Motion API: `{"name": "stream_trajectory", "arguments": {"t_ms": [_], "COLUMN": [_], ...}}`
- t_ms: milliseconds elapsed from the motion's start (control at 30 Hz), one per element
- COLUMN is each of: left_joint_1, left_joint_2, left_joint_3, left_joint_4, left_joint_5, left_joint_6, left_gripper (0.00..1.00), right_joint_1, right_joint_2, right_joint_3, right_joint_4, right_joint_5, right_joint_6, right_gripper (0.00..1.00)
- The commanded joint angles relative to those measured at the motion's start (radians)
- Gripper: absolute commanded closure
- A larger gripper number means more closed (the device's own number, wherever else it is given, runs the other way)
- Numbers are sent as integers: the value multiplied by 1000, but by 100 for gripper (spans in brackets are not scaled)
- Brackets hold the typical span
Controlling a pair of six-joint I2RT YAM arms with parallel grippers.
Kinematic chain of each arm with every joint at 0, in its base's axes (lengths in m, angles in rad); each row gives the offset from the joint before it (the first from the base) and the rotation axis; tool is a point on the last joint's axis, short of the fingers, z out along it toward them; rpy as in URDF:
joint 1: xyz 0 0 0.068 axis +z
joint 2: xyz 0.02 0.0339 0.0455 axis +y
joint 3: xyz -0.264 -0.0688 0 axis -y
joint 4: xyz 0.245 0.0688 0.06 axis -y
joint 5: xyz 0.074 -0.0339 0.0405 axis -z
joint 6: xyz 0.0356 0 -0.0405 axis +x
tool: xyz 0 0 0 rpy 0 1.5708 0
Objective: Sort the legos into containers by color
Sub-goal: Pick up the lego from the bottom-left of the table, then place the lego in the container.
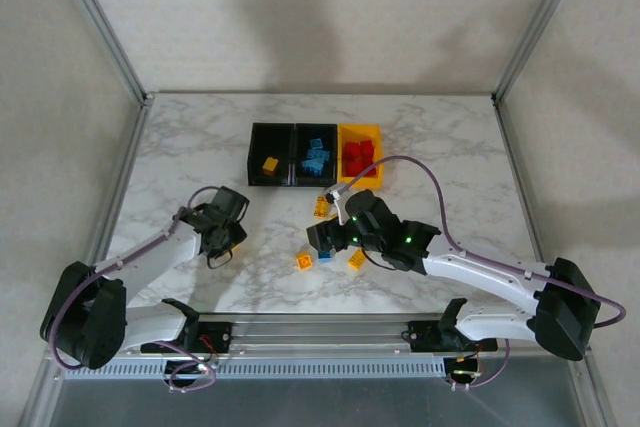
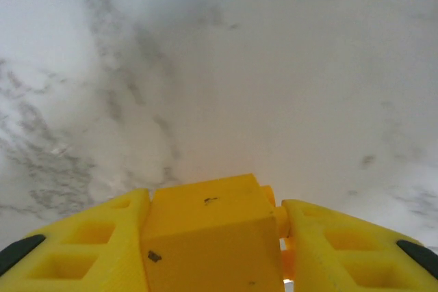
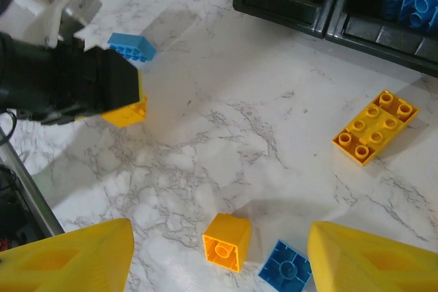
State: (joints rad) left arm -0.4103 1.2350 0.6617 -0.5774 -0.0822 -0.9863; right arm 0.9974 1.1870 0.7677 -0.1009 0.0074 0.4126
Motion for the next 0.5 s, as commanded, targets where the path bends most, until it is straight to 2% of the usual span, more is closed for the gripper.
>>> {"name": "stream_trajectory", "arguments": {"t_ms": [0,167,467], "left_joint_1": [5,8,42], "left_joint_2": [39,153,484], "left_joint_3": [104,295,689], "left_joint_4": [4,0,-26], "left_joint_5": [3,-24,-37], "left_joint_6": [43,95,194], "left_gripper": [69,68,67], "right_joint_1": [7,5,3], "right_joint_2": [-13,-19,-37], "right_joint_3": [15,11,-19], "right_joint_4": [-5,0,-6], "right_joint_5": [23,27,35], "right_joint_6": [16,19,43], "right_gripper": [32,32,32]}}
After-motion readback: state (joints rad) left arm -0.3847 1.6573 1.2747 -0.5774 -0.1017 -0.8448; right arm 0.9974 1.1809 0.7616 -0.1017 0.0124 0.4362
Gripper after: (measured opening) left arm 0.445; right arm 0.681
